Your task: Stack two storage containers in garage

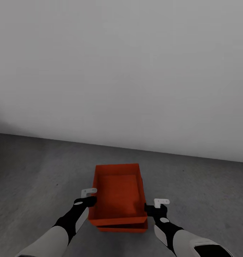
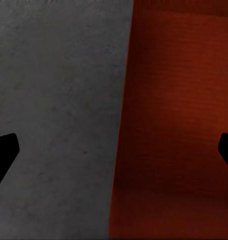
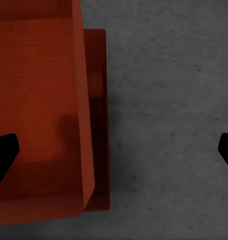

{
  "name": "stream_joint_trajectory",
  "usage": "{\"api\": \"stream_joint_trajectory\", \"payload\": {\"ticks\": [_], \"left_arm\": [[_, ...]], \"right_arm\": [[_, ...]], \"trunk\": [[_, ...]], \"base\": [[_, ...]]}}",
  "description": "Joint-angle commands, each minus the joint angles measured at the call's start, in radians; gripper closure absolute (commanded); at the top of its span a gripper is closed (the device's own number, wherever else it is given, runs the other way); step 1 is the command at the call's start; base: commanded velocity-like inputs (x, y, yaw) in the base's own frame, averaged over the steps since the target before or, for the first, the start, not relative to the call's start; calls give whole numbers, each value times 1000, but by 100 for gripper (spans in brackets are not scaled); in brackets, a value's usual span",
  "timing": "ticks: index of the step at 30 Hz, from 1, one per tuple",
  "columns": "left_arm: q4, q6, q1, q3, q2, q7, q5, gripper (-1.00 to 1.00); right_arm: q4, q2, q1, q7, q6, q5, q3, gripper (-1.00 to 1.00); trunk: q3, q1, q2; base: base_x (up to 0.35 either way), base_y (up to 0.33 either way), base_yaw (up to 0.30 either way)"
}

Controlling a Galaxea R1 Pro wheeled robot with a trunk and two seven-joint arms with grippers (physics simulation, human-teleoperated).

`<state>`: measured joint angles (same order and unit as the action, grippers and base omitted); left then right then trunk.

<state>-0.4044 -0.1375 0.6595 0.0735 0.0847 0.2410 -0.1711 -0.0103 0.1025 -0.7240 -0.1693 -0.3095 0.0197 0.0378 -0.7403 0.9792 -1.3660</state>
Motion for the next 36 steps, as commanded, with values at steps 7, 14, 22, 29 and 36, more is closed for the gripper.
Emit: {"api": "stream_joint_trajectory", "payload": {"ticks": [7,14,22,29,36], "left_arm": [[-2,-4,0,8,0,8,-10,-100],[-2,-4,0,8,0,8,-10,-100],[-2,-4,0,8,0,8,-10,-100],[-3,-4,0,8,0,8,-11,-100],[-4,-4,0,8,0,8,-10,-100]], "right_arm": [[1,0,0,-5,-8,5,4,-100],[1,-6,0,-6,-8,33,4,-100],[1,-7,0,-6,-9,37,4,-100],[1,-7,0,-6,-9,37,4,-100],[1,-5,0,-6,-10,37,4,-100]], "trunk": [[21,-27,49],[43,-54,98],[68,-84,154],[90,-111,203],[112,-138,252]], "base": [[0,0,0],[0,0,0],[0,0,0],[0,0,0],[0,0,0]]}}
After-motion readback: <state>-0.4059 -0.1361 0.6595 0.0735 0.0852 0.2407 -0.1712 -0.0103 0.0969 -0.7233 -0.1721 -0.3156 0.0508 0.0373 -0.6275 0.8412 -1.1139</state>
